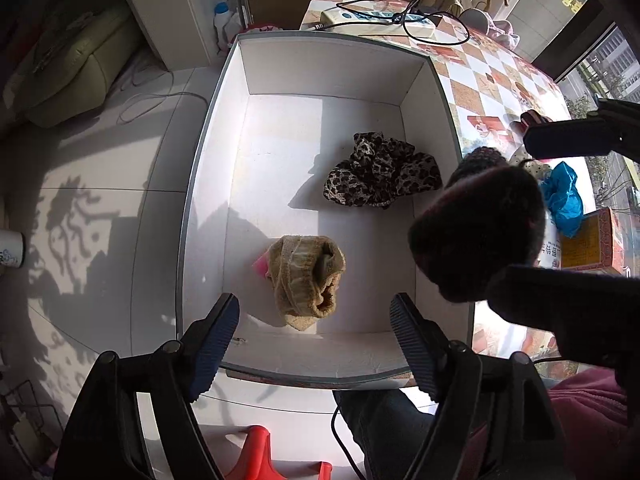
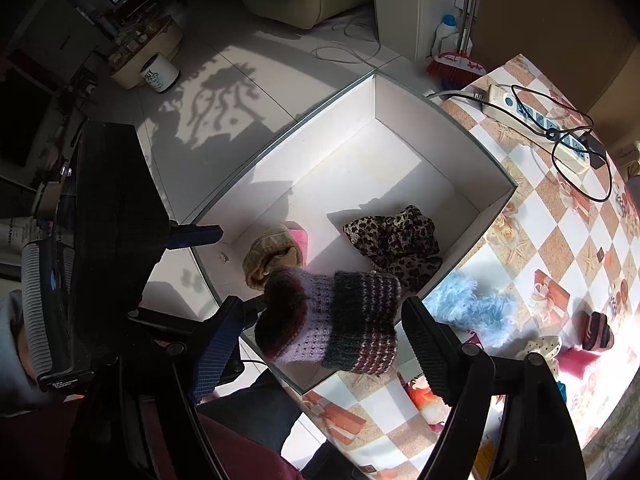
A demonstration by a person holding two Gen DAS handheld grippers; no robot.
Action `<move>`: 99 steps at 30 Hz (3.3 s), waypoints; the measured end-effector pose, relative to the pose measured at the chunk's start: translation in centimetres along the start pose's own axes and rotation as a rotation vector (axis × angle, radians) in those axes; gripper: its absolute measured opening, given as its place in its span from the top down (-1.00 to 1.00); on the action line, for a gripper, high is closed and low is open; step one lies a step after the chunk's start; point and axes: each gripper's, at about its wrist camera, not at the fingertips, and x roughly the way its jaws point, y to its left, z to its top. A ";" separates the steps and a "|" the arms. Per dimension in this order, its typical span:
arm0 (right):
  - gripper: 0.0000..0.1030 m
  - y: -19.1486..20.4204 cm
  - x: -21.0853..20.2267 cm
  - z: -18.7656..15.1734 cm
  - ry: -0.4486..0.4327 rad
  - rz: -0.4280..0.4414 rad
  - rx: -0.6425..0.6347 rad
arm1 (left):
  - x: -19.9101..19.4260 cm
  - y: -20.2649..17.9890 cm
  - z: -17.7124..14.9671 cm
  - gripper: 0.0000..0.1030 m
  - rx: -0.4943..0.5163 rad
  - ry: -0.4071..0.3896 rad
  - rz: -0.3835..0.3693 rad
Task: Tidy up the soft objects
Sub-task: 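Open both tools to release the hat and mitten into the box, then grasp the polka-dot scrunchie with the left tool while the right grasps a blue glove, then carry the polka-dot scrunchie and blue glove toward the white box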
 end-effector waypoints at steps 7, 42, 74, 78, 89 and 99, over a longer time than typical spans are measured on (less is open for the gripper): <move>-0.93 -4.5 -1.8 -1.1 -0.019 -0.006 0.212 | -1.3 -0.8 1.3 -1.00 -0.019 -0.061 -0.134; -0.26 -31.5 5.4 -13.9 0.417 0.222 0.883 | 2.5 -19.9 10.9 -1.00 0.216 0.168 -0.100; 0.45 -29.8 -13.5 -32.1 -0.279 0.000 1.219 | 11.1 -31.9 15.4 0.59 0.483 0.228 -0.088; 0.45 -28.2 -14.7 -29.9 -0.318 -0.026 1.154 | 6.0 -30.1 13.5 0.59 0.502 0.121 -0.091; 0.45 -21.9 -13.8 -22.9 -0.304 0.005 0.948 | 0.2 -26.5 8.2 0.59 0.581 0.060 -0.090; 0.45 -18.3 -11.4 -19.0 -0.229 0.044 0.819 | -2.4 -23.6 7.1 0.58 0.533 -0.021 -0.078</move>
